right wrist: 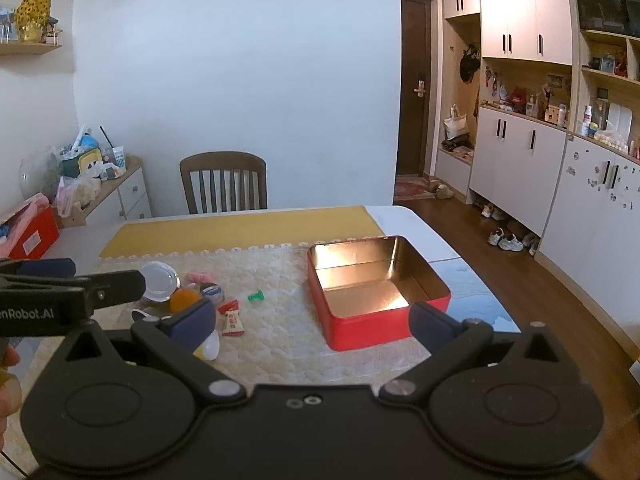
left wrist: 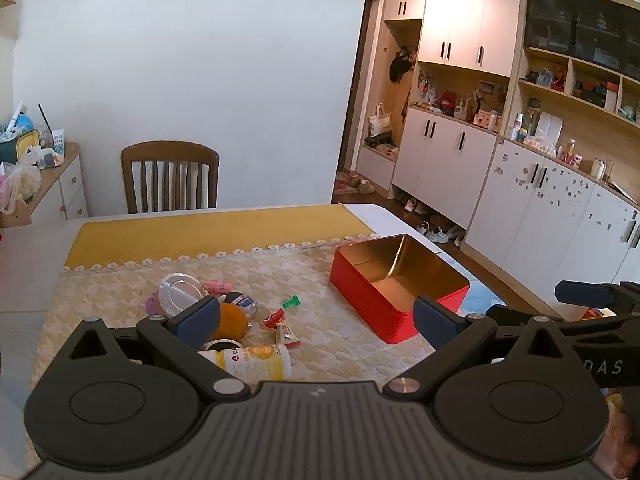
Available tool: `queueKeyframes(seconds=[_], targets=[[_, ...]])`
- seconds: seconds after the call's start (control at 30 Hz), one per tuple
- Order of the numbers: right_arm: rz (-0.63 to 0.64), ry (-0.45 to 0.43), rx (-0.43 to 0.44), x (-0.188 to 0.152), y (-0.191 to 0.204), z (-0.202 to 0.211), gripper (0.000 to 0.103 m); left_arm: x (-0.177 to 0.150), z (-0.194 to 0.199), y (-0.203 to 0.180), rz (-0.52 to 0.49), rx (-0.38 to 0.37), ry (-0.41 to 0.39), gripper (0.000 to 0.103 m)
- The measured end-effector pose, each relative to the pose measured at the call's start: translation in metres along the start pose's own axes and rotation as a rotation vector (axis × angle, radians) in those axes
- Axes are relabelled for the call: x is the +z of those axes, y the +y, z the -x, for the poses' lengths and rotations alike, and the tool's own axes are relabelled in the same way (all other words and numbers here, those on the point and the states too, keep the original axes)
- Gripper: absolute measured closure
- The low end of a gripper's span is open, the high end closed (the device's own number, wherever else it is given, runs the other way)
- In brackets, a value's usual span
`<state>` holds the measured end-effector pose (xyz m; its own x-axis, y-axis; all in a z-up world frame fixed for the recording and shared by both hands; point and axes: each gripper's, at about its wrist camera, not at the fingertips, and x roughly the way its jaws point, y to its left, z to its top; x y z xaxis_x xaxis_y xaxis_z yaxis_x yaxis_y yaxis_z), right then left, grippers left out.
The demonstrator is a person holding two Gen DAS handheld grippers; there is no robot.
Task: Organize rigid objects
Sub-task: 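Grasp the vitamin bottle with the left gripper while the right gripper grasps the red candy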
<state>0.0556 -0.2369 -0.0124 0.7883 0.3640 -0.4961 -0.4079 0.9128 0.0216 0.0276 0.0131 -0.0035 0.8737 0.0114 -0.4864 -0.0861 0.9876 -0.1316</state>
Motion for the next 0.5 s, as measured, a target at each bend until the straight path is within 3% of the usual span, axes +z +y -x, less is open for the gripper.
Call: queueKeyframes(seconds=[0.3,0.5], targets=[[0.032,0.045,0.064,0.002,-0.008,-0.031,0.0,-0.005,-0.022,0.013,0.008,0.08,0.02,0.0],[0.083,0.116,0.129,-0.001,-0.006,-0.063,0.0,-0.018,-0.05,0.025,0.012,0.111,0.095,0.0]])
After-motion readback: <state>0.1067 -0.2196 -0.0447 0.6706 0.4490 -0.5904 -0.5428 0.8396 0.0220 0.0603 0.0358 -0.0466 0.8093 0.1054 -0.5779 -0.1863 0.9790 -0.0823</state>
